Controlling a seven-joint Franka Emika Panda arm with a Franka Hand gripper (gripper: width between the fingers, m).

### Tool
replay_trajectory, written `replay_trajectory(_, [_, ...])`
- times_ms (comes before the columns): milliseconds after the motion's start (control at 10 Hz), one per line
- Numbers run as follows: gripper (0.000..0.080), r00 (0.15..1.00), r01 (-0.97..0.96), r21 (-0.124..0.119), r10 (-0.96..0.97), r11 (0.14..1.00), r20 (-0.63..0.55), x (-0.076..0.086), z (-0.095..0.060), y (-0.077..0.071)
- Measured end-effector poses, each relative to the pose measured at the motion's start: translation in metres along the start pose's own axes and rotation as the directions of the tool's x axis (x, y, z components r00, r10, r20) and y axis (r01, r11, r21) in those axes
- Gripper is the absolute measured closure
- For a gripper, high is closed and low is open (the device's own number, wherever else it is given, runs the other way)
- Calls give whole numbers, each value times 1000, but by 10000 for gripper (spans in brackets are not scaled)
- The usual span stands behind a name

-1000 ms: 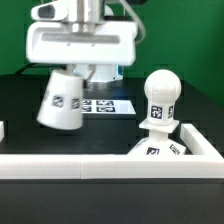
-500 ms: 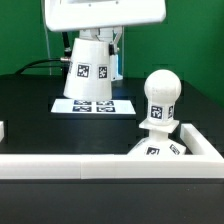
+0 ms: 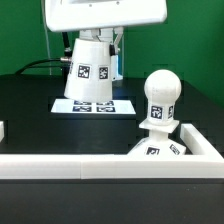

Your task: Assemble lamp

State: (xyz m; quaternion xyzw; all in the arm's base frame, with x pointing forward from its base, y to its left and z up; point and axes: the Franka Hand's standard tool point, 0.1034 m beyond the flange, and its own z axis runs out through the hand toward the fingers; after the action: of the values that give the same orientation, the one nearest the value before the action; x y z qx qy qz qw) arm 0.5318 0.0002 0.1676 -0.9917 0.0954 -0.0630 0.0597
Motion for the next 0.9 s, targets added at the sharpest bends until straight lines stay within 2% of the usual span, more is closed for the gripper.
replay_trajectory(200, [755, 999, -31, 22, 31, 999, 21, 18, -24, -34])
replay_trajectory(600, [755, 996, -90, 39, 90, 995, 7, 39, -50, -79])
replay_trajectory(700, [755, 996, -90, 39, 90, 995, -1, 42, -52, -92])
replay_trajectory(900, [755, 997, -80, 36, 80, 996, -5, 46, -41, -107])
